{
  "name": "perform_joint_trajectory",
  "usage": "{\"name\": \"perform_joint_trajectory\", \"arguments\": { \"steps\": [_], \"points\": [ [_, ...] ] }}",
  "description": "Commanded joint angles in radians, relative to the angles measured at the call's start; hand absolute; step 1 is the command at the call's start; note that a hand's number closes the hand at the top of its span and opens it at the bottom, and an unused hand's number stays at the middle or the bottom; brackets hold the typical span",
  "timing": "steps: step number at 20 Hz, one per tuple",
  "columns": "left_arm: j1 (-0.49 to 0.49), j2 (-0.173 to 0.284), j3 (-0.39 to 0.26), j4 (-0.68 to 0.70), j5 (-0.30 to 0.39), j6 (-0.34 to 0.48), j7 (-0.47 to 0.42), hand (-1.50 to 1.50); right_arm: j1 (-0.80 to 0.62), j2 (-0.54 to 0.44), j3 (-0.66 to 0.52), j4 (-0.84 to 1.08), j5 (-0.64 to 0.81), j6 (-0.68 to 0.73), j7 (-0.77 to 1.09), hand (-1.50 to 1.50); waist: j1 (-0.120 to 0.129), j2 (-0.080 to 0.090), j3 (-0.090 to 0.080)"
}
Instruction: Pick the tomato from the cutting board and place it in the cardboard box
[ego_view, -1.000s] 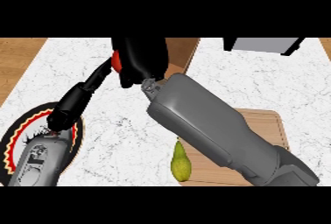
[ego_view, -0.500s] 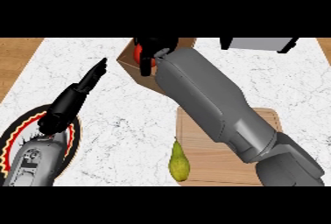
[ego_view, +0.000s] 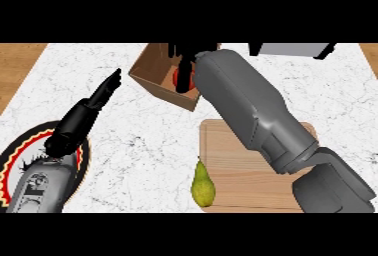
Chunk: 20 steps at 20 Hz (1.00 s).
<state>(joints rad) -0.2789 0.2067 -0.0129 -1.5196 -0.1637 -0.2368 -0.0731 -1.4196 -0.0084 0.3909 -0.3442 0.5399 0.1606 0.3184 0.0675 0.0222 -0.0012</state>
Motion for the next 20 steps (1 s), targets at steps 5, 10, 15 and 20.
{"name": "perform_joint_trajectory", "arguments": {
  "steps": [5,10,15,20],
  "points": [
    [-0.036,0.038,0.045,0.03,0.016,-0.02,-0.011,0.0,0.016,0.003,-0.122,0.0,-0.084,-0.12,-0.276,-1.5,-0.015,0.003,0.002],
    [0.016,0.013,0.019,-0.022,0.013,-0.009,-0.002,0.0,0.071,0.006,-0.409,-0.082,-0.342,-0.284,-0.355,-1.5,-0.009,0.0,0.006],
    [0.009,0.006,0.009,-0.033,0.011,-0.014,0.017,0.0,0.093,0.008,-0.568,-0.053,-0.476,-0.362,-0.394,-1.5,-0.007,0.001,0.002],
    [0.02,0.011,0.013,-0.048,0.005,-0.011,0.022,0.0,0.093,-0.071,-0.637,0.022,-0.513,-0.331,-0.492,-1.5,-0.001,0.003,0.002]
  ]
}}
